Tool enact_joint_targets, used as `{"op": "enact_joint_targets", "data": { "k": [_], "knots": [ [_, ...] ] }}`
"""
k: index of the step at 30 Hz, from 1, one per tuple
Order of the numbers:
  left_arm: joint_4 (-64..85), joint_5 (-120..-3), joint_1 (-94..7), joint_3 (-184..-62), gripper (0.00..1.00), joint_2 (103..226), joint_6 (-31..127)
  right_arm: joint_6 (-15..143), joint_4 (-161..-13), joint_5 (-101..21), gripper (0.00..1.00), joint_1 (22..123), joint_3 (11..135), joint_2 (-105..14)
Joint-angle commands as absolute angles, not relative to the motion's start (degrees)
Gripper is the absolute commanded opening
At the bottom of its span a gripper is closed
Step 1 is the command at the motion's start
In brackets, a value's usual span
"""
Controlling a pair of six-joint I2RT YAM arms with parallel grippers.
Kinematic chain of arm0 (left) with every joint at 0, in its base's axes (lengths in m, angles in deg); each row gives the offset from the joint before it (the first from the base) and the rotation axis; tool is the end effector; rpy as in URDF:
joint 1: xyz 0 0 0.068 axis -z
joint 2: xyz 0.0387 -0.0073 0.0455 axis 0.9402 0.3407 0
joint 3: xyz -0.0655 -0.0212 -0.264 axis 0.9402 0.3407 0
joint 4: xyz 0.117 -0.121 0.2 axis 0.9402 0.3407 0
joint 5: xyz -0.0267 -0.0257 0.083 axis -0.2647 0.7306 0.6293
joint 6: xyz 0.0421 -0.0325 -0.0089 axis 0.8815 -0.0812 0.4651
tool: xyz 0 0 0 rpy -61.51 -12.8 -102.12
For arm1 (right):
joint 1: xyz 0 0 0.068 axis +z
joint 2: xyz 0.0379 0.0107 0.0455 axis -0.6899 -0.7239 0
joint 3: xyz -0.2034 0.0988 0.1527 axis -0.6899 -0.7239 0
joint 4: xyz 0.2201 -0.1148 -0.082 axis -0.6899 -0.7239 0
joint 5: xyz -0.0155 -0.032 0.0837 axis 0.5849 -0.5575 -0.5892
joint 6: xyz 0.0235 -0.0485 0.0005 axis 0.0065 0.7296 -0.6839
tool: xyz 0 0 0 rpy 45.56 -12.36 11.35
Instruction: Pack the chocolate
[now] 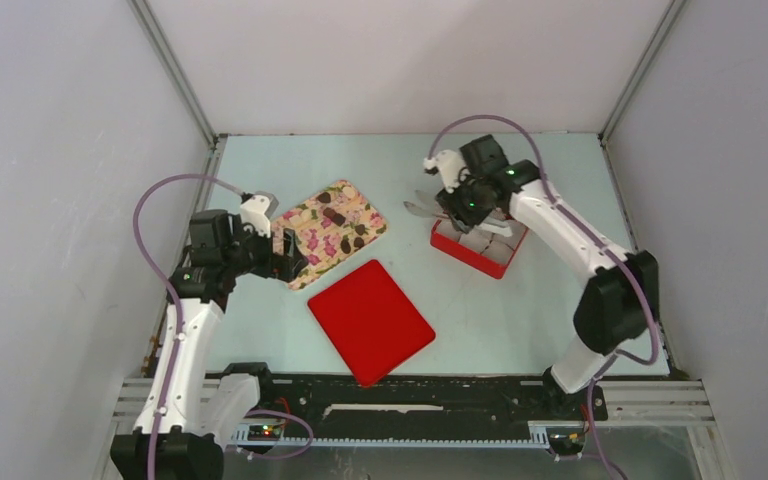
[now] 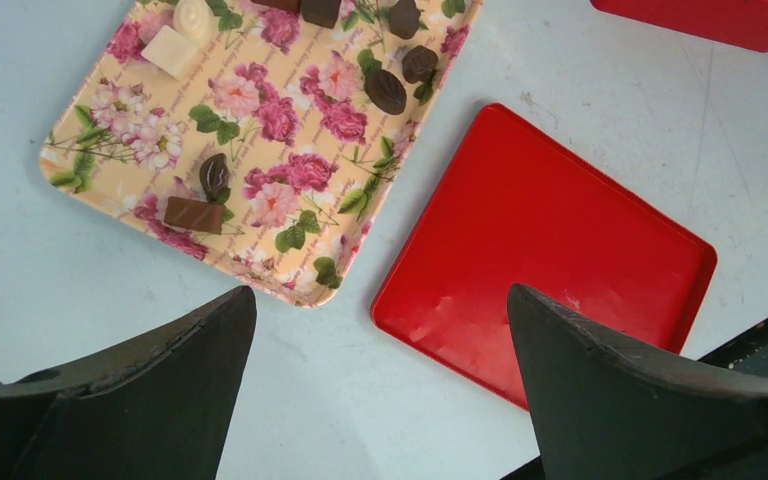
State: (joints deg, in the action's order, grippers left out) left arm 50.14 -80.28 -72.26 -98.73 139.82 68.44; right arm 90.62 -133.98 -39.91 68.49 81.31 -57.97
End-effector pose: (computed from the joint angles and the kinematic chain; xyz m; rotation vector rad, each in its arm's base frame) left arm 0.1800 -0.0094 0.2983 0.3695 2.1860 -0.4312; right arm 0.3126 0.1502 0.3050 -1.0187 2.3495 0.2072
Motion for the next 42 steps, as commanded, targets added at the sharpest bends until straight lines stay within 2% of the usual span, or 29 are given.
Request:
{"op": "enact_joint_targets", "data": {
  "k": [1,10,17,42],
  "knots": [
    [49.0,-79.8,-73.4,-98.4,1.00,137.5,69.1,90.0,-133.1,-41.6,0.45,72.7,90.5,-64.1],
    [48.9,-80.2,-75.5,-98.0,1.00,135.9,68.6,88.4,-134.0,-45.6,0.45,77.3,112.9,-82.0],
    [48.8,-81.5,-77.5,-97.9,1.00,134.6,67.9,87.8,-136.5,-41.9,0.44,80.7,128.3,-95.5],
    [47.9,-83.1,-78.4,-97.2,0.98,135.6,67.5,88.1,-130.7,-38.3,0.43,81.3,126.7,-99.2]
  ]
}}
